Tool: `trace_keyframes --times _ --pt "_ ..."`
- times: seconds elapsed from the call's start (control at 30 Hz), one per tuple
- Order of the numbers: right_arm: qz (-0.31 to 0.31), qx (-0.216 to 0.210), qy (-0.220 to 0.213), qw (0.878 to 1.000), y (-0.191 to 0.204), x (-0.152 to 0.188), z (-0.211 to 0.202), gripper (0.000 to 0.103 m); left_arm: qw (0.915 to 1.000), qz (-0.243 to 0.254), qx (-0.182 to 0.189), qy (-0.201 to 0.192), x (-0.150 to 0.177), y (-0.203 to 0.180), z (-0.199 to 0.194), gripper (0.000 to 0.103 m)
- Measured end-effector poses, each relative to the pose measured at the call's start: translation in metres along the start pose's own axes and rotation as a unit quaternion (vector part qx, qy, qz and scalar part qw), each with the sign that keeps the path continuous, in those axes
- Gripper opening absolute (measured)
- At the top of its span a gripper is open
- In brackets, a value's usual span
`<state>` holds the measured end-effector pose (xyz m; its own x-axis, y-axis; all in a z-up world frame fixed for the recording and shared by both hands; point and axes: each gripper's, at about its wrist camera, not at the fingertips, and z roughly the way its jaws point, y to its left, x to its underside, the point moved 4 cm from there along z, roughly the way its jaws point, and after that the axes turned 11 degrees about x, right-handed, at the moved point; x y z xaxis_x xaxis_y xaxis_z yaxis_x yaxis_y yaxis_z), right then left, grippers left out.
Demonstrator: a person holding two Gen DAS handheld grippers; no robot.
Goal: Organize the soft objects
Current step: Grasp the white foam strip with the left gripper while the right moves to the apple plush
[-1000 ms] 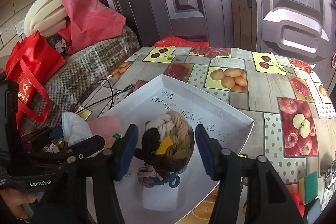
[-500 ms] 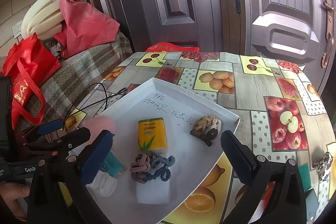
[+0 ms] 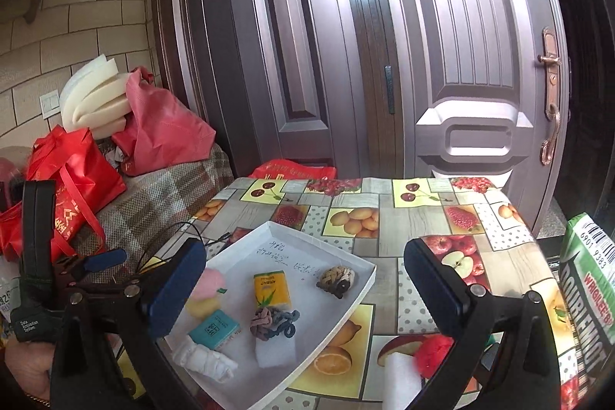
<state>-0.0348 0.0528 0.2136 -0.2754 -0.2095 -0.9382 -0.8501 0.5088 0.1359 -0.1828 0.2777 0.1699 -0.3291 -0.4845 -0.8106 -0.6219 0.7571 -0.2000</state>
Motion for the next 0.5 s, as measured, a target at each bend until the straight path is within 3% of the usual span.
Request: trace_keyframes --times 0.13,0.5 --pt "0.038 0.039 -0.069 0.996 -0.023 -0.022 -0.052 0.103 0.9996 0.016 0.015 -0.018 -0.006 -0.019 -0.023 0.103" --pt "0.088 0.115 -0.094 0.985 -0.088 -0.016 -0.1 0.103 0.997 0.057 0.047 -0.022 -0.002 -0.075 -0.041 0.103"
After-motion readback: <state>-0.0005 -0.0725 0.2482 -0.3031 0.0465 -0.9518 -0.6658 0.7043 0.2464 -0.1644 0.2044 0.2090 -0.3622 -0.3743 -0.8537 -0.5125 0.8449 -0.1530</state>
